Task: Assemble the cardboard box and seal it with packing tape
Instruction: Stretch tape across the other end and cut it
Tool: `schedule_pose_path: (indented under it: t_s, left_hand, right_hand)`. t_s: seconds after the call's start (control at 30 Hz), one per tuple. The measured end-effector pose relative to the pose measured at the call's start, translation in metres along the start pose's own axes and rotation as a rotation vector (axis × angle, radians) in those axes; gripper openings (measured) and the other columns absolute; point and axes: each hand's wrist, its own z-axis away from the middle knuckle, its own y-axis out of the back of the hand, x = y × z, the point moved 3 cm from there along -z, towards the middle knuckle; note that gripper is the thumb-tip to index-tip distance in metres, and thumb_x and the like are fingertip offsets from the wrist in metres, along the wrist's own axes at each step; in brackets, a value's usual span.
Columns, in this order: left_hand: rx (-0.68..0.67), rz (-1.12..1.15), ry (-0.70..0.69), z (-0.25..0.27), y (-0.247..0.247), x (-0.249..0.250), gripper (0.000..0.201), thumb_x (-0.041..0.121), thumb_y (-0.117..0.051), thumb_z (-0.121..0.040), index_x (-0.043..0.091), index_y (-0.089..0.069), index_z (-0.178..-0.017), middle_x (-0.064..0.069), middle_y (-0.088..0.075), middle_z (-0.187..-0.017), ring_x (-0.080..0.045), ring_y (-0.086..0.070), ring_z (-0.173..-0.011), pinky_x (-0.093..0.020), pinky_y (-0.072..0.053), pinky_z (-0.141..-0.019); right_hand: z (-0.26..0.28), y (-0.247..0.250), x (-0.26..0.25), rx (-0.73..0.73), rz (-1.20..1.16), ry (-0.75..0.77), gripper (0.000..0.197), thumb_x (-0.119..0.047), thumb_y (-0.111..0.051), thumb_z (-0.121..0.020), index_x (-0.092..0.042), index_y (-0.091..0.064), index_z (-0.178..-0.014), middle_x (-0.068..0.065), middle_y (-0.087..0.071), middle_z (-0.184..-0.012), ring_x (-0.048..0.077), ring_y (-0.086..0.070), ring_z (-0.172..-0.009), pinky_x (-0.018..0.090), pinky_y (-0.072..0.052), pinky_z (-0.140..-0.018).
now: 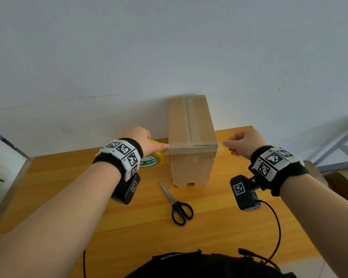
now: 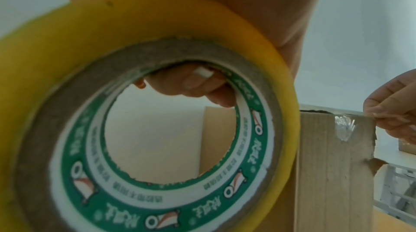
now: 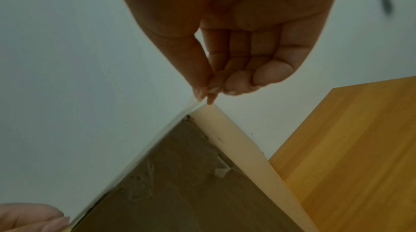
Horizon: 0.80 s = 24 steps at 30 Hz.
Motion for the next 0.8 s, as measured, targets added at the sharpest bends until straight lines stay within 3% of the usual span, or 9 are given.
schedule_pose_path:
  t_s: [0.07, 0.27, 0.6, 0.7, 0.8]
  left_hand:
    - [-0.008, -0.002, -0.001, -0.001, -0.001, 0.000, 0.055, 0.067, -0.048, -0.079, 0.013, -0.051, -0.068, 0.001, -0.045, -0.059, -0.013, -0.042, -0.052, -0.024, -0.029, -0.046]
    - [-0.034, 0.028, 0.011, -0.002, -0.005, -0.002, 0.057, 0.067, -0.047, -0.079, 0.011, -0.058, -0.077, 0.000, -0.049, -0.062, -0.014, -0.046, -0.055, -0.024, -0.032, -0.047]
    - [-0.021, 0.039, 0.003, -0.001, -0.004, 0.000, 0.061, 0.064, -0.047, -0.082, 0.006, -0.061, -0.096, -0.004, -0.054, -0.070, -0.011, -0.042, -0.055, -0.023, -0.030, -0.046]
    - [-0.020, 0.023, -0.004, 0.000, -0.002, 0.002, 0.054, 0.062, -0.048, -0.083, 0.010, -0.060, -0.085, -0.004, -0.051, -0.063, -0.011, -0.036, -0.050, -0.023, -0.027, -0.045]
    - [-0.022, 0.008, -0.016, 0.000, -0.001, 0.003, 0.052, 0.062, -0.048, -0.082, 0.014, -0.046, -0.065, 0.001, -0.040, -0.057, -0.011, -0.037, -0.050, -0.023, -0.025, -0.045]
  right_hand:
    - [0.000, -0.001, 0.000, -0.004, 0.002, 0.000, 0.018, -0.023, -0.063, -0.085, -0.011, -0.061, -0.071, 0.000, -0.061, -0.064, 0.010, -0.056, -0.060, 0.033, -0.054, -0.076]
    - [0.000, -0.005, 0.002, -0.020, -0.012, -0.027, 0.016, -0.023, -0.063, -0.086, -0.011, -0.061, -0.075, 0.000, -0.061, -0.066, 0.010, -0.056, -0.061, 0.033, -0.054, -0.077]
    - [0.001, -0.018, -0.001, -0.108, -0.094, -0.140, 0.015, -0.021, -0.063, -0.086, -0.010, -0.057, -0.078, 0.003, -0.059, -0.067, 0.011, -0.054, -0.058, 0.024, -0.050, -0.063]
    - [0.000, -0.018, -0.002, -0.122, -0.133, -0.189, 0.014, -0.020, -0.064, -0.085, -0.009, -0.058, -0.080, 0.004, -0.058, -0.066, 0.012, -0.053, -0.057, 0.023, -0.049, -0.060]
    - [0.000, -0.018, -0.001, -0.127, -0.166, -0.233, 0.018, -0.018, -0.064, -0.084, -0.005, -0.059, -0.095, 0.005, -0.058, -0.067, 0.013, -0.053, -0.056, 0.023, -0.049, -0.058]
